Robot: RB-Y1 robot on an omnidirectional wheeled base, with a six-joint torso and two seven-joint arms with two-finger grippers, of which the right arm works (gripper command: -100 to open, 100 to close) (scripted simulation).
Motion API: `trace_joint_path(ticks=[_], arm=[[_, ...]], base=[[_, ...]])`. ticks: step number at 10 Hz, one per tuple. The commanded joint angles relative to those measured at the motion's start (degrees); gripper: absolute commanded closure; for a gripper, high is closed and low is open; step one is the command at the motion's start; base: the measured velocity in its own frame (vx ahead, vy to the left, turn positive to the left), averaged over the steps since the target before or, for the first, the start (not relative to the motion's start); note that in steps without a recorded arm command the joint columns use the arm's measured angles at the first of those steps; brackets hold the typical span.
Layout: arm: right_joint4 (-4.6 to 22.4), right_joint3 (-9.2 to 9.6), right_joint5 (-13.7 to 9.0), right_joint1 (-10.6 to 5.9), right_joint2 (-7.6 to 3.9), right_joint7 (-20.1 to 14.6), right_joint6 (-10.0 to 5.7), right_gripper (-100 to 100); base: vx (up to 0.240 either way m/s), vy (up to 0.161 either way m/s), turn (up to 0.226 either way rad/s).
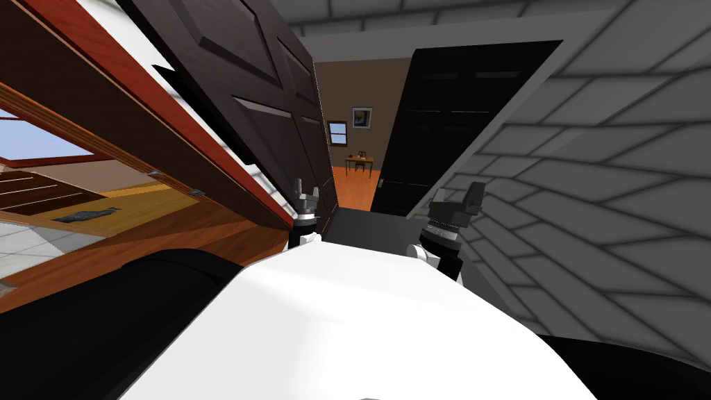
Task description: Pull the door open
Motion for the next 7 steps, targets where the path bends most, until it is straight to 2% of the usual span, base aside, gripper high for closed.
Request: trace_joint_path(ticks=[1,5,7], arm=[[2.00,-0.17,0.34,-0.65,-0.56,-0.40,-0.43,-100],[5.83,-0.49,0.98,-1.90,-1.48,-1.18,-1.25,-100],[9.01,-0.76,1.52,-2.94,-2.15,-1.82,-1.93,-100]], base=[[0.076,-0.006,-0.011],[0.141,0.004,-0.006],[0.137,0.007,-0.013]])
